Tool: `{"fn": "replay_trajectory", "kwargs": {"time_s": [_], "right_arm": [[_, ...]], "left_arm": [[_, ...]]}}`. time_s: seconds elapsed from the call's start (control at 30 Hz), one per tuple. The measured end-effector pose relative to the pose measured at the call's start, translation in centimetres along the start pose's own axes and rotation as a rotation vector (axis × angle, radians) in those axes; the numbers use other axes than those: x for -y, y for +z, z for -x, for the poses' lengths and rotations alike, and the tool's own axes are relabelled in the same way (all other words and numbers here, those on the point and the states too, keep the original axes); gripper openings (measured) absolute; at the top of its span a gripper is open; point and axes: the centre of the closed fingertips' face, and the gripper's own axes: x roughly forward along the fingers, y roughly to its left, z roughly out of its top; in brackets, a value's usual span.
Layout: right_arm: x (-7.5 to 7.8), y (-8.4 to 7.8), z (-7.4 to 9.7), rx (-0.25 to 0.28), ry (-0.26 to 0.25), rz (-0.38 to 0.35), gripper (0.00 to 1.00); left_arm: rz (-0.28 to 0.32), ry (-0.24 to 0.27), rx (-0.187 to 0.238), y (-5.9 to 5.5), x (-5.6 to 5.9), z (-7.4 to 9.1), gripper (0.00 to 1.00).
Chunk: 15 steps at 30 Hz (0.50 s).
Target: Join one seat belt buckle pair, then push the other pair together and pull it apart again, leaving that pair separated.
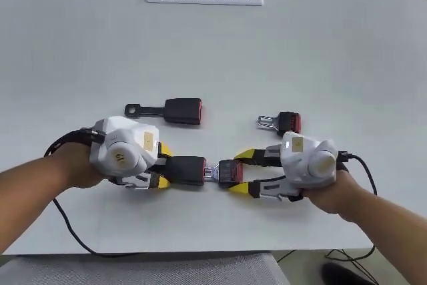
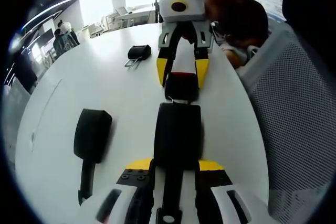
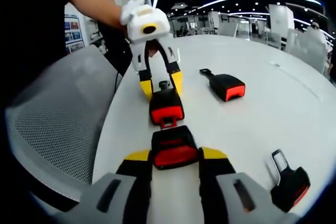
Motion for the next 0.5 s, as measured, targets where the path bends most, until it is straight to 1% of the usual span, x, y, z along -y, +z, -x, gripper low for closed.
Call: {"fn": "replay_trajectory", "kwargs": {"time_s": [0.03, 0.13, 0.2, 0.27, 0.37, 0.5], "right_arm": [[-0.1, 0.0, 0.1, 0.01, 0.005, -0.023, 0.34], [0.0, -0.1, 0.2, 0.015, 0.0, -0.044, 0.34], [-0.1, -0.1, 0.0, 0.009, -0.012, -0.043, 0.34], [0.0, 0.0, -0.1, 0.007, -0.016, -0.051, 0.33], [-0.2, 0.2, -0.4, 0.004, -0.019, -0.054, 0.33], [-0.4, 0.6, -0.9, 0.002, -0.023, -0.06, 0.33]], "left_arm": [[0.0, 0.0, -0.001, 0.0, 0.0, 0.0, 0.31], [-0.003, 0.0, -0.003, 0.0, 0.1, 0.0, 0.3], [-0.009, -0.001, -0.017, 0.0, 0.1, 0.0, 0.3], [-0.016, -0.003, -0.021, 0.0, 0.1, 0.0, 0.3], [-0.008, -0.002, -0.015, -0.1, 0.1, 0.1, 0.3], [-0.017, -0.006, -0.029, -0.1, 0.1, 0.1, 0.3]]}}
